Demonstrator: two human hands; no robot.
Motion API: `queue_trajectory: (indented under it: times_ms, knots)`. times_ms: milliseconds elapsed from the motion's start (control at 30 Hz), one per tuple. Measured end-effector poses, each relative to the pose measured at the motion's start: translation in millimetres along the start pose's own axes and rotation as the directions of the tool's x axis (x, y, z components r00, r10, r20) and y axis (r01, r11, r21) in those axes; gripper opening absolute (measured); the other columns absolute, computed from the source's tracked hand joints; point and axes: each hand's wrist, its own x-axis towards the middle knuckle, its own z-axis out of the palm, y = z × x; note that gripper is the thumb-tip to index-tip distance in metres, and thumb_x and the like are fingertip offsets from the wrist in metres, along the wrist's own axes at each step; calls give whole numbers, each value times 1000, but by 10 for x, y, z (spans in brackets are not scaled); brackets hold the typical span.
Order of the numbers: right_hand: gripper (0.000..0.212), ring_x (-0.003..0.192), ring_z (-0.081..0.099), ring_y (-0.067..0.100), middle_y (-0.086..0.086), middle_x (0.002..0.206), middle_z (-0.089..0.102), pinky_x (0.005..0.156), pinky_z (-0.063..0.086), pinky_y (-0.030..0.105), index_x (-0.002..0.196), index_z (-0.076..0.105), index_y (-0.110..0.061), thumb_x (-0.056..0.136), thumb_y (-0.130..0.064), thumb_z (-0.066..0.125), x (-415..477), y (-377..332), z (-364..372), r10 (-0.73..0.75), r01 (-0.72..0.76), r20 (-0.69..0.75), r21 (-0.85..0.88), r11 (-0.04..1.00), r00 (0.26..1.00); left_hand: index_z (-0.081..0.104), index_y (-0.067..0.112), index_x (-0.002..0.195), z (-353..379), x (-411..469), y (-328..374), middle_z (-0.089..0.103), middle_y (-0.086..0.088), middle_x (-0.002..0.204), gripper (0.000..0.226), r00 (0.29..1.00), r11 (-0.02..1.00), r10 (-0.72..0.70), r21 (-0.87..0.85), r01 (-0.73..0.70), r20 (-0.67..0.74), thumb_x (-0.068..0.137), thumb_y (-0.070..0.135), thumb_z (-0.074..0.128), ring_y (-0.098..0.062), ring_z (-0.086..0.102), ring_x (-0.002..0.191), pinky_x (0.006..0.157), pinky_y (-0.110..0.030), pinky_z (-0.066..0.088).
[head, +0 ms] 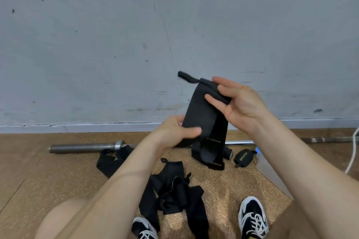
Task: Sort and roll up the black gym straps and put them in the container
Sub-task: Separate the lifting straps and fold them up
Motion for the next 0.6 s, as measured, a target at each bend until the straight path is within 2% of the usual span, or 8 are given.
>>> queue_trajectory:
  times_ms: [67,167,267,333,433,500,567,600]
  knots:
    - [25,92,71,28,17,99,70,77,62,37,102,68,2,96,12,46,36,-49,-58,-28,32,-55,58,998,998,69,14,116,89,-29,-99,75,-1,109,25,994,997,-18,79,9,108,92,8,67,-15,71,101,93,-33,56]
    - [26,106,64,32,18,109,64,79,62,38,97,68,0,96,13,45,117,-98,-152,-119,123,-190,5,992,974,67,16,116,60,-71,-97,76,2,103,20,993,994,23,105,-35,113,96,12,62,-16,73,97,92,-37,57]
    - [30,108,63,31,17,109,64,82,61,36,90,70,-4,97,12,45,190,-88,-203,-214,183,-266,-137,973,940,55,19,115,-35,-146,7,77,-5,83,24,998,997,55,-56,-55,6,94,10,64,-21,73,68,65,-30,61]
    - [33,106,64,27,16,113,64,83,61,34,87,71,-7,98,10,45,221,-19,-200,-245,189,-272,-218,958,931,50,23,113,-55,-202,82,74,-10,78,32,995,979,99,-175,-102,-26,91,6,66,-23,70,59,56,-28,58]
    - [34,101,65,20,7,107,65,81,60,29,85,72,-11,98,7,47,258,115,-167,-281,193,-249,-325,926,927,60,16,96,-107,-249,144,71,-10,81,25,972,943,231,-255,-216,32,82,-1,72,-21,71,69,63,-28,58]
    - [34,105,66,22,7,108,67,79,60,26,84,73,-14,98,6,48,275,168,-160,-306,210,-219,-374,903,926,72,16,85,-184,-295,159,73,-5,85,26,940,939,299,-229,-258,167,68,-3,81,-17,72,78,71,-24,58]
    - [34,107,66,23,9,111,68,79,60,26,84,74,-15,97,5,50,270,187,-145,-320,219,-191,-414,883,928,79,21,88,-250,-343,159,76,-5,89,40,903,944,310,-206,-257,298,61,-8,81,-16,74,83,75,-21,56]
    - [33,107,66,22,9,112,68,80,60,27,85,74,-15,97,5,50,258,186,-133,-320,221,-178,-423,879,931,79,20,90,-277,-356,156,77,-8,90,39,895,945,308,-213,-248,322,62,-6,81,-18,75,85,76,-21,56]
